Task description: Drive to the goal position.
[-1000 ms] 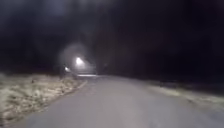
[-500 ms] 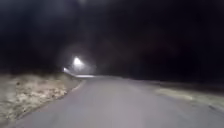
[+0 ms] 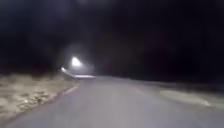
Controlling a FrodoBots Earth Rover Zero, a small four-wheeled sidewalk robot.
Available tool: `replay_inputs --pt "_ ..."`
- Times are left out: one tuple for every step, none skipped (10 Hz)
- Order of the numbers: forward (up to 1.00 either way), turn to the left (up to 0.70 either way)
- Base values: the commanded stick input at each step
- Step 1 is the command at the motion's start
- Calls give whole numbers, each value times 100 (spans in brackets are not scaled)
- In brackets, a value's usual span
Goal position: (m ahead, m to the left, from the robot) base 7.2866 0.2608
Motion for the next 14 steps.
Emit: replay_inputs --pt "100 6" --pt "100 7" --pt "100 8" --pt "100 10" --pt "100 11" --pt "100 11" --pt "100 11" --pt "100 11" --pt "100 9" --pt "100 8" --pt "100 8" --pt "100 9" --pt "100 10" --pt "100 10"
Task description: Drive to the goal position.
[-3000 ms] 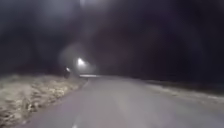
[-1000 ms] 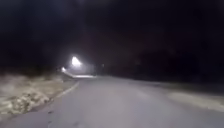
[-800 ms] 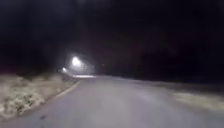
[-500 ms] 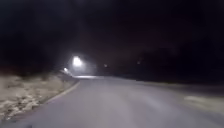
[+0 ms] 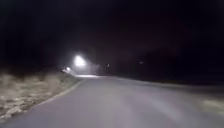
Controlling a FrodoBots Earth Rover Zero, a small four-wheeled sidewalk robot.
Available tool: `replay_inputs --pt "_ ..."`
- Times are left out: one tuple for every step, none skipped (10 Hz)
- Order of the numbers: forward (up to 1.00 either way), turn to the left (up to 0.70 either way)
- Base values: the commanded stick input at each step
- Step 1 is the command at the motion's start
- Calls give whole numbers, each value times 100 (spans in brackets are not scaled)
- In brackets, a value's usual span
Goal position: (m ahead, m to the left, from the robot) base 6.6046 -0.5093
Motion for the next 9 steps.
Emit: replay_inputs --pt "100 10" --pt "100 10" --pt "100 10" --pt "100 10" --pt "100 8" --pt "100 4" --pt "100 4" --pt "100 4" --pt "100 4"
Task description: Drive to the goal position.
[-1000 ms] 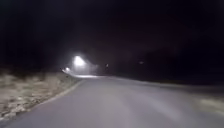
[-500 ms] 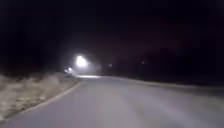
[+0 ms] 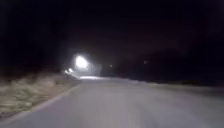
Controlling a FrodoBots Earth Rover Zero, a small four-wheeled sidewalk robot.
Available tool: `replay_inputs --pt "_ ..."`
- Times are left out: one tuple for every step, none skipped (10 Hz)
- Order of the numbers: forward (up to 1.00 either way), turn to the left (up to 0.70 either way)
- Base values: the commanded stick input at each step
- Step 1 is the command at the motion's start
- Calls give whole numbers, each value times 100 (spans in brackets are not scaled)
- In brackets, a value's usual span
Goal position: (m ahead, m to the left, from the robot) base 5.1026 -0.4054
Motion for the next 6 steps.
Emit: replay_inputs --pt "100 4" --pt "100 4" --pt "100 4" --pt "100 4" --pt "100 4" --pt "100 4"
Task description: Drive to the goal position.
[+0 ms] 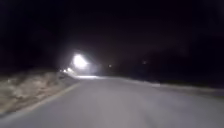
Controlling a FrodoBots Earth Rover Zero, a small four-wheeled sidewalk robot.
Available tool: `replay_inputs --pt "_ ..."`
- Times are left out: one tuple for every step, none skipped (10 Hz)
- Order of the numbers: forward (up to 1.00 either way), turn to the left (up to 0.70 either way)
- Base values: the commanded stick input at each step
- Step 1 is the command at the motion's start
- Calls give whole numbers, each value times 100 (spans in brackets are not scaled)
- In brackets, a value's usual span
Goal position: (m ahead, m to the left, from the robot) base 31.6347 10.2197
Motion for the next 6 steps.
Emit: replay_inputs --pt "100 4" --pt "100 3" --pt "100 4" --pt "100 4" --pt "100 6" --pt "100 9"
